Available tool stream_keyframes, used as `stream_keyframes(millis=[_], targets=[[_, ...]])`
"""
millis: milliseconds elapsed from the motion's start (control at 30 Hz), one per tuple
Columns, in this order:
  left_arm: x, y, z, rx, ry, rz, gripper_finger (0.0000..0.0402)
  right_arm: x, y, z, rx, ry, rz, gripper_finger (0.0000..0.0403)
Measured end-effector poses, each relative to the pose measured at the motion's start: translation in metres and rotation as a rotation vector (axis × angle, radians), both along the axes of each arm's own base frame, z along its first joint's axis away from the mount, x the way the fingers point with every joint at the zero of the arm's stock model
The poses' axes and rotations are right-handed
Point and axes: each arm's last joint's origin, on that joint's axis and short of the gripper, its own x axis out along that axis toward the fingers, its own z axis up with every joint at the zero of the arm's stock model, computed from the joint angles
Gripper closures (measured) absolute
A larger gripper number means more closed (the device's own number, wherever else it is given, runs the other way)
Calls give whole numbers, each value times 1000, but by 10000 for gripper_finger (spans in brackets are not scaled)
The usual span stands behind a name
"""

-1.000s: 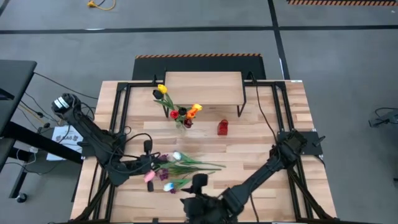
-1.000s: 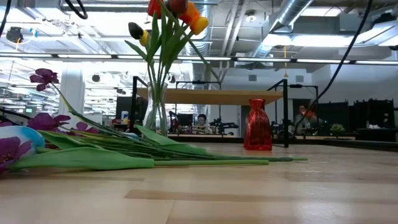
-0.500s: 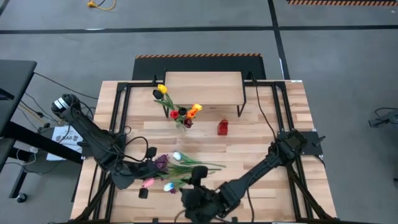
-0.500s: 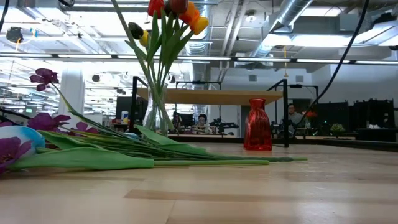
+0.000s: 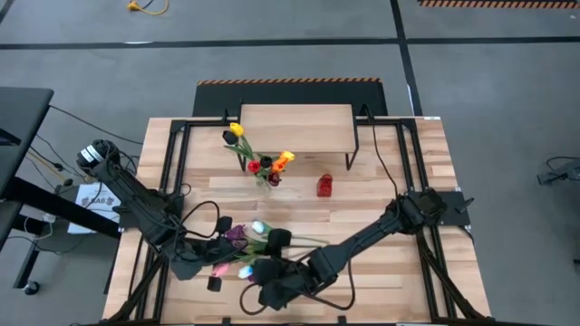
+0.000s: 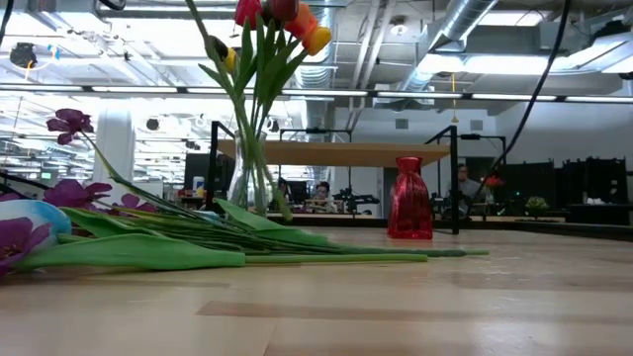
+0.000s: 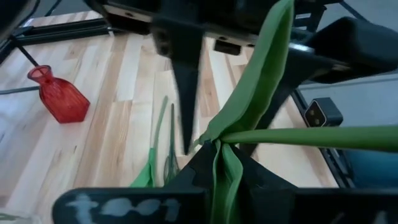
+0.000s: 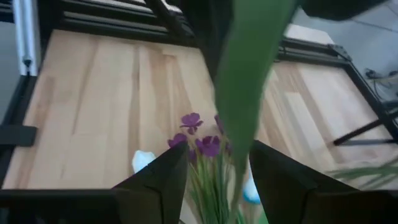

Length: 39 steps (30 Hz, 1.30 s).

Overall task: Pick and place flowers into a vace then onto a shelf
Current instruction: Put the pink tulip into the red vase

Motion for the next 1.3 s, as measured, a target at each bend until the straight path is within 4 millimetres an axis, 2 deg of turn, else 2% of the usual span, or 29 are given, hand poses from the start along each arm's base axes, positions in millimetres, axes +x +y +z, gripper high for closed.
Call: stream_keyframes(millis=[233, 333, 400, 467, 733, 1033, 1133, 1300], targets=[[0, 0, 0, 4, 3, 0, 401, 1, 2, 2, 6, -20, 8, 269], [0, 0, -1, 3, 6, -3, 401, 3, -2, 1, 20, -21, -10, 316], [0, 0, -1, 5, 7, -5, 401, 4, -5, 1, 26, -17, -10, 368], [0, 0, -1, 7, 8, -5, 401, 6, -7, 2, 36, -16, -11, 388], [0, -1, 2, 6, -19, -13, 371, 6, -9, 2, 44, -15, -15, 398], [-15, -2, 31, -6, -38, -4, 310, -10, -6, -3, 4, 56, -108, 401], [-24, -1, 39, -3, -49, 33, 306, -20, -5, 7, -31, 60, -124, 401], [-44, 2, 52, -32, -123, 96, 306, -41, -4, 35, -80, 17, -163, 402]])
